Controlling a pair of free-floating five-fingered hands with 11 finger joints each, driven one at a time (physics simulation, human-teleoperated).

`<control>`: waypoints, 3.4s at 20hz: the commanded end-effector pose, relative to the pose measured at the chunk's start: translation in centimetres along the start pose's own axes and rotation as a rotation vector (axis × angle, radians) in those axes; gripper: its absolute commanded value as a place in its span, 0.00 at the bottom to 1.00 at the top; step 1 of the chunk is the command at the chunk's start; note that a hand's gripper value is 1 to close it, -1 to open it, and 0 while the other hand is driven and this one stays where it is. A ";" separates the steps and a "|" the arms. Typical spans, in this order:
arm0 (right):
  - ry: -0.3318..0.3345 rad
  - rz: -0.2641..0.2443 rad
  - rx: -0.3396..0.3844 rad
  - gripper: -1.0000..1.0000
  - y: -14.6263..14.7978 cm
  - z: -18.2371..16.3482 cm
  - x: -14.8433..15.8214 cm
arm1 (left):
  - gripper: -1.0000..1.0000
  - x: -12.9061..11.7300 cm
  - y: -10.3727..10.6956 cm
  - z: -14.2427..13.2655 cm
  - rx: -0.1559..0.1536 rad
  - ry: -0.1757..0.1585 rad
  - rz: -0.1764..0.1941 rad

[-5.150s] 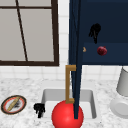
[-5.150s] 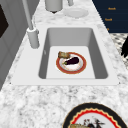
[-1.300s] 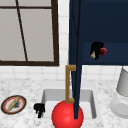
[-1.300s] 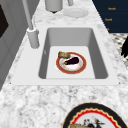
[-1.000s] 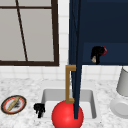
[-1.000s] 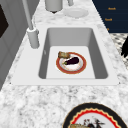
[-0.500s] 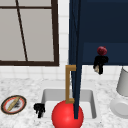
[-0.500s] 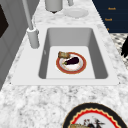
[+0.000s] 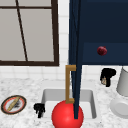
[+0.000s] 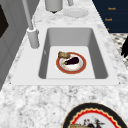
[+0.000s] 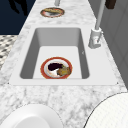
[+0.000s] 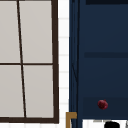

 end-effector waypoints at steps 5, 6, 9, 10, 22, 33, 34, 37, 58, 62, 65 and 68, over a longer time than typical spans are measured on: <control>-0.005 0.003 -0.029 1.00 7.0 1.8 -4.7 | 0.50 0.0 0.0 0.0 0.000 0.000 0.000; -0.009 -0.005 -0.032 1.00 7.9 1.8 -5.1 | 0.50 0.0 0.0 0.0 0.000 0.000 0.000; -0.030 -0.024 -0.035 1.00 10.0 1.3 -7.4 | 0.50 0.0 0.0 0.0 0.000 0.000 0.000; -0.032 -0.026 -0.036 1.00 10.8 1.1 -8.2 | 0.50 0.0 0.0 0.0 0.000 0.000 0.000; -0.037 -0.021 -0.037 1.00 17.0 -5.9 -18.1 | 0.50 0.0 0.0 0.0 0.000 0.000 0.000; -0.030 -0.009 -0.039 1.00 21.7 -14.4 -26.1 | 0.50 0.0 0.0 0.0 0.000 0.000 0.000; -0.030 -0.009 -0.038 1.00 22.1 -15.1 -26.8 | 0.50 0.0 0.0 0.0 0.000 0.000 0.000; -0.029 -0.009 -0.035 1.00 23.4 -17.3 -29.2 | 0.50 0.0 0.0 0.0 0.000 0.000 0.000; 0.056 -0.001 0.059 0.00 29.8 -24.9 -35.2 | 0.50 0.0 0.0 0.0 0.000 0.000 0.000; 0.062 -0.023 0.027 0.00 27.6 -21.5 -34.5 | 0.50 0.0 0.0 0.0 0.000 0.000 0.000; 0.079 0.045 0.058 0.00 26.6 -21.9 -33.4 | 0.50 0.0 0.0 0.0 0.000 0.000 0.000; 0.095 0.040 0.038 0.00 26.5 -21.9 -34.3 | 0.50 0.0 0.0 0.0 0.000 0.000 0.000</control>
